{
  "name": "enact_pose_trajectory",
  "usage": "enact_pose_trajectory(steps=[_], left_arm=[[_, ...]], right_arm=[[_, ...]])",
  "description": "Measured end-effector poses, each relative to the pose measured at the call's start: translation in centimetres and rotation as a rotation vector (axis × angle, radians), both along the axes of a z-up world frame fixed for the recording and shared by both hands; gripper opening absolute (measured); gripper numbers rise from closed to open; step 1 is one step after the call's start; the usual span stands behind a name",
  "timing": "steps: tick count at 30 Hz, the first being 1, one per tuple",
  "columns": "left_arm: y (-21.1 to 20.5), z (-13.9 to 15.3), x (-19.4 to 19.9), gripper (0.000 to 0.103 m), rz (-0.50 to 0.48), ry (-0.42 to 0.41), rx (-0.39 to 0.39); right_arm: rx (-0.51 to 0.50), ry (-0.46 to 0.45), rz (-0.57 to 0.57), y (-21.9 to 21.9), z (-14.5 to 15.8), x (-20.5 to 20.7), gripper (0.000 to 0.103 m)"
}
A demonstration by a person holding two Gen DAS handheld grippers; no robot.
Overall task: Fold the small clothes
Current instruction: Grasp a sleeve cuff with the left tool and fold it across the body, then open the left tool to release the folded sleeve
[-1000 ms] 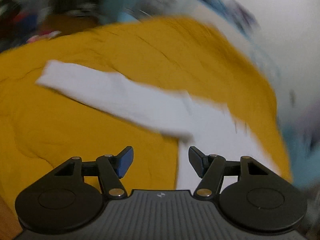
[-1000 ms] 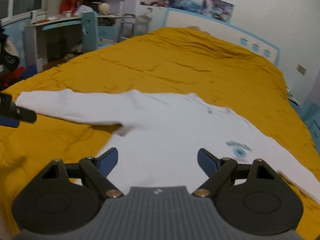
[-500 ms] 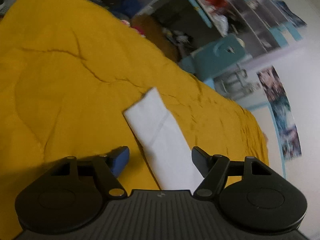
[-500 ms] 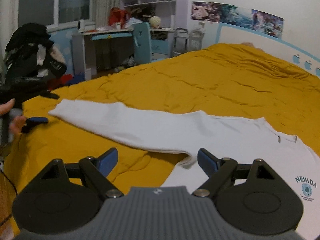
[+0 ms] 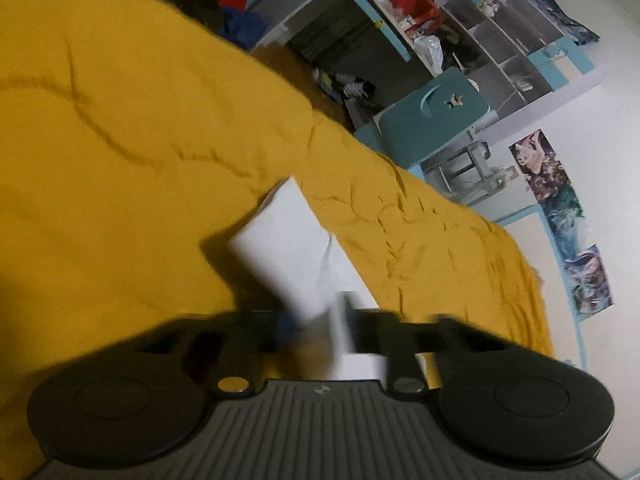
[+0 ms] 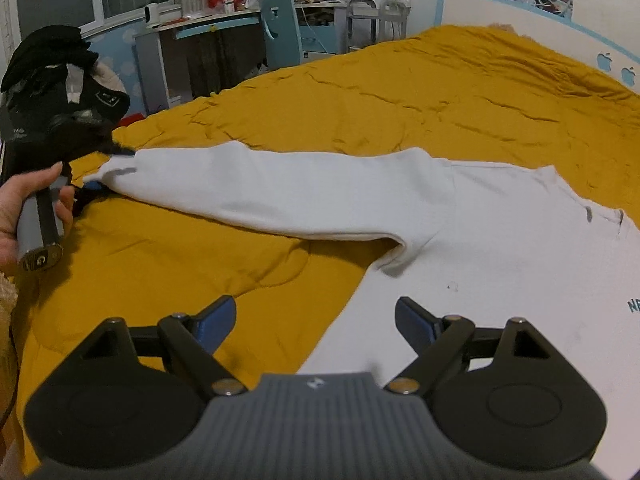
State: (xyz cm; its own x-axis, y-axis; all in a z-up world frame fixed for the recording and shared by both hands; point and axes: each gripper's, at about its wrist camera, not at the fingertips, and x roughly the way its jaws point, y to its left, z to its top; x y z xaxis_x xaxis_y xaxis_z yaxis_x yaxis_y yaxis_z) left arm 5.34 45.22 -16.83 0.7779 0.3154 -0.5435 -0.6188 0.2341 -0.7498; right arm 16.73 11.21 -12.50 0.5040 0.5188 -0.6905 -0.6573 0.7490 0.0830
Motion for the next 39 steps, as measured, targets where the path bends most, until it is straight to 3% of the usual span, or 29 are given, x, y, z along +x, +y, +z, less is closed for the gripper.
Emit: enact_pose_trajectory(steps=[7, 13, 16, 20, 24, 27, 30, 32, 33, 34, 37, 39], left_arm=[[-0.1, 1.7, -0.2, 0.010, -0.017, -0.081, 0.046], [-2.8, 8.7, 2.9, 0.010, -0.157, -0.182, 0.166], [-6.0, 12.9, 5.9, 0.010, -0.269, -0.275, 0.197], [-13.3, 18.1, 10.8, 0.010, -0.449, -0.374, 0.247], [-22.8, 20.5, 15.8, 0.010, -0.650, -0.453, 0.234], [-30.8, 19.9, 19.3, 0.010, -0.805, -0.459, 0.206], [-38.6, 17.5, 22.3, 0.011, -0.942, -0.410, 0.200], [-43.3, 14.8, 23.9, 0.020, -1.029, -0.336, 0.185], [-45.1, 13.5, 24.5, 0.032, -1.081, -0.307, 0.163], [-47.0, 12.1, 25.1, 0.034, -1.138, -0.266, 0.136], [-48.3, 10.7, 24.7, 0.033, -1.181, -0.229, 0.129], [-46.8, 10.6, 23.9, 0.034, -1.171, -0.233, 0.140]], right_arm=[[0.013, -0.005, -0.001, -0.7, 0.7, 0.3, 0.083], [0.036, -0.015, -0.063, -5.1, 1.5, 0.0, 0.083], [0.042, -0.015, -0.130, -8.9, 1.8, 0.0, 0.083], [0.064, -0.015, -0.247, -14.8, 2.4, -0.1, 0.083], [0.100, -0.003, -0.365, -20.9, 2.8, -0.4, 0.083], [0.106, 0.014, -0.439, -24.7, 2.8, -0.9, 0.083], [0.097, 0.011, -0.495, -28.1, 2.6, -1.7, 0.083], [0.090, 0.008, -0.533, -30.3, 2.5, -2.0, 0.083], [0.090, 0.008, -0.547, -31.2, 2.4, -2.0, 0.083], [0.089, 0.009, -0.565, -32.1, 2.3, -2.0, 0.083], [0.094, 0.015, -0.602, -34.1, 2.0, -1.7, 0.083], [0.123, 0.020, -0.621, -35.5, 1.8, -1.4, 0.083]])
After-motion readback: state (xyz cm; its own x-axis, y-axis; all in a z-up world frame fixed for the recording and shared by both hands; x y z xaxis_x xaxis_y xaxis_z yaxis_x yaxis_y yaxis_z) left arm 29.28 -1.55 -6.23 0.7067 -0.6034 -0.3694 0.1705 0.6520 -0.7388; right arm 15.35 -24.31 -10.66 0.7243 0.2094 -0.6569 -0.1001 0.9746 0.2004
